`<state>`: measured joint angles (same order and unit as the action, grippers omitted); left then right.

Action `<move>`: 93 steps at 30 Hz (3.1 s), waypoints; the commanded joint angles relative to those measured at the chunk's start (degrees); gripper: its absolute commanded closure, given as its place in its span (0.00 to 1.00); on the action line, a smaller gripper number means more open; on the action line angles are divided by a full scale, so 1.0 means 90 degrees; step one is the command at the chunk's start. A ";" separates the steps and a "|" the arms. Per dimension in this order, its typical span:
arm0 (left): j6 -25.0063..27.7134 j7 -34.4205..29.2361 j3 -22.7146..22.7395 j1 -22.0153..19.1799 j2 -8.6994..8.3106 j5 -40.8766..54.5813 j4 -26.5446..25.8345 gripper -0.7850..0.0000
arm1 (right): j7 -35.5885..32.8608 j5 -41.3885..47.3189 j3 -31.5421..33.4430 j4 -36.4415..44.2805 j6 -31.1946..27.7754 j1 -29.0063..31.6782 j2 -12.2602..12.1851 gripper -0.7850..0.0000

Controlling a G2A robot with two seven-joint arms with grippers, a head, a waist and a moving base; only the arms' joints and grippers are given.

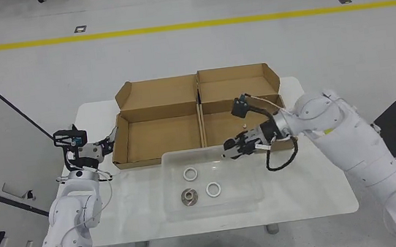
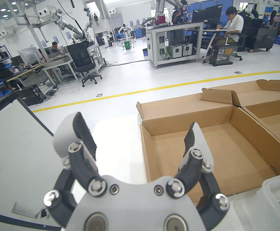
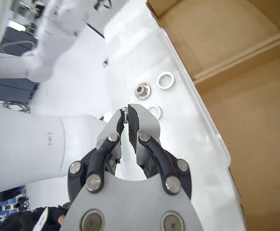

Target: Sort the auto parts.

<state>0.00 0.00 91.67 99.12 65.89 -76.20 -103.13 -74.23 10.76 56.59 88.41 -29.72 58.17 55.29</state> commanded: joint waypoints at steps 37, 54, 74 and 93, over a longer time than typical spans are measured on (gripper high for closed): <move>0.0000 0.0000 0.0000 0.0000 0.0000 0.0000 0.0000 0.00 | 0.0608 0.6262 0.0133 0.1297 -0.0647 0.0221 0.0301 1.00; 0.0000 0.0000 0.0000 0.0000 0.0000 0.0000 0.0000 0.00 | 0.0309 0.7403 0.0438 0.1528 -0.0349 0.0491 0.0867 1.00; 0.0000 0.0000 0.0000 0.0000 0.0000 0.0000 0.0000 0.00 | 0.0450 0.8702 0.0529 0.1625 -0.0325 0.0867 0.1307 1.00; 0.0000 0.0000 0.0000 0.0000 0.0000 0.0000 0.0000 0.00 | 0.0706 0.6385 0.1341 0.1725 0.0429 0.1104 0.1256 1.00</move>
<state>0.00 0.00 91.67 99.12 65.89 -76.20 -103.13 -68.18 66.51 68.48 103.68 -25.54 67.71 66.47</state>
